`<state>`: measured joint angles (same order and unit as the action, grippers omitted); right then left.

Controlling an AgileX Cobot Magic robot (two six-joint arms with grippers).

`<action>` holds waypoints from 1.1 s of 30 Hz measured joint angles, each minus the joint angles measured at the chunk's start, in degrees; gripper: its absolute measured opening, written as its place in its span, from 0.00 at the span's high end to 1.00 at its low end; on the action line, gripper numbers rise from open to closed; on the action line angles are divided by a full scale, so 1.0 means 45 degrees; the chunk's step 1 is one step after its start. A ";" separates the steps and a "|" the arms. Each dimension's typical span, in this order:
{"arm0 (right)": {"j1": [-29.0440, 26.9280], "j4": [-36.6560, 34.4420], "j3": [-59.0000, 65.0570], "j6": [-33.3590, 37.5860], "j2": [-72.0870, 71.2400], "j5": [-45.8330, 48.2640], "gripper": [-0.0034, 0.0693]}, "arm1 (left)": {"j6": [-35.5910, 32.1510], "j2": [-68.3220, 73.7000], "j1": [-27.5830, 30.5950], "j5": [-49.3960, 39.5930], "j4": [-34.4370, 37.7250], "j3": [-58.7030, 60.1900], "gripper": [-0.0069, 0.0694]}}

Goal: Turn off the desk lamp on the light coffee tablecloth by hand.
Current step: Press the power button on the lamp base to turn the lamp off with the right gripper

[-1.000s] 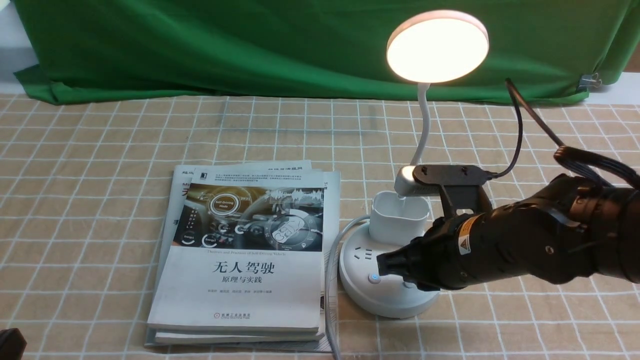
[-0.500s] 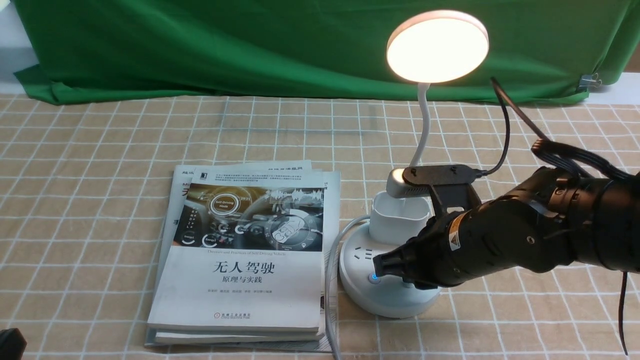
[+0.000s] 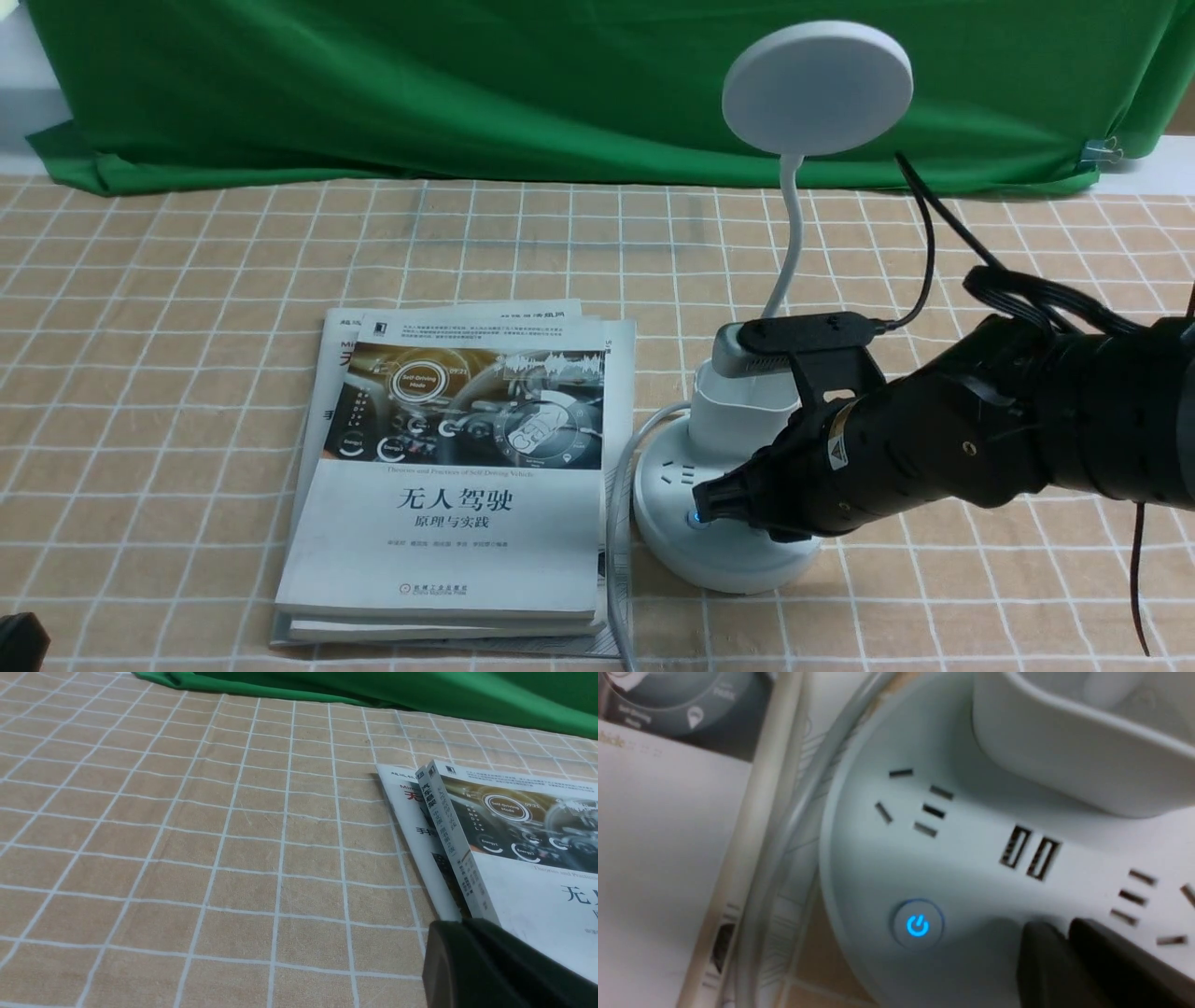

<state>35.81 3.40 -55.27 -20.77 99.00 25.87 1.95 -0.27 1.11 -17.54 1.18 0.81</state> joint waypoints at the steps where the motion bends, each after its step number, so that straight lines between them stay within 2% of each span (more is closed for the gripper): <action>1: 0.0000 0.0000 0.0000 0.0000 0.0000 0.0000 0.86 | 0.0000 0.0000 0.0000 0.0000 0.0000 0.0000 0.90; 8: 0.0000 -0.0017 0.0000 0.0275 -0.0269 0.0374 0.86 | 0.0000 0.0000 0.0000 0.0000 0.0000 0.0000 0.90; 13: 0.0000 0.0150 -0.0336 0.0276 -0.0905 0.1804 0.86 | 0.0000 0.0000 0.0000 0.0000 0.0000 0.0000 0.90; 21: 0.0063 0.0323 -0.1677 -0.0518 -0.0674 0.4107 0.86 | 0.0000 0.0000 0.0000 0.0000 0.0000 0.0000 0.90; 33: 0.0271 0.0335 -0.2837 -0.1279 0.0402 0.5080 0.82 | 0.0000 0.0000 0.0000 0.0000 0.0000 0.0000 0.90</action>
<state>37.03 4.91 -68.03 -26.53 100.81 48.73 1.95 -0.27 1.11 -17.54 1.18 0.81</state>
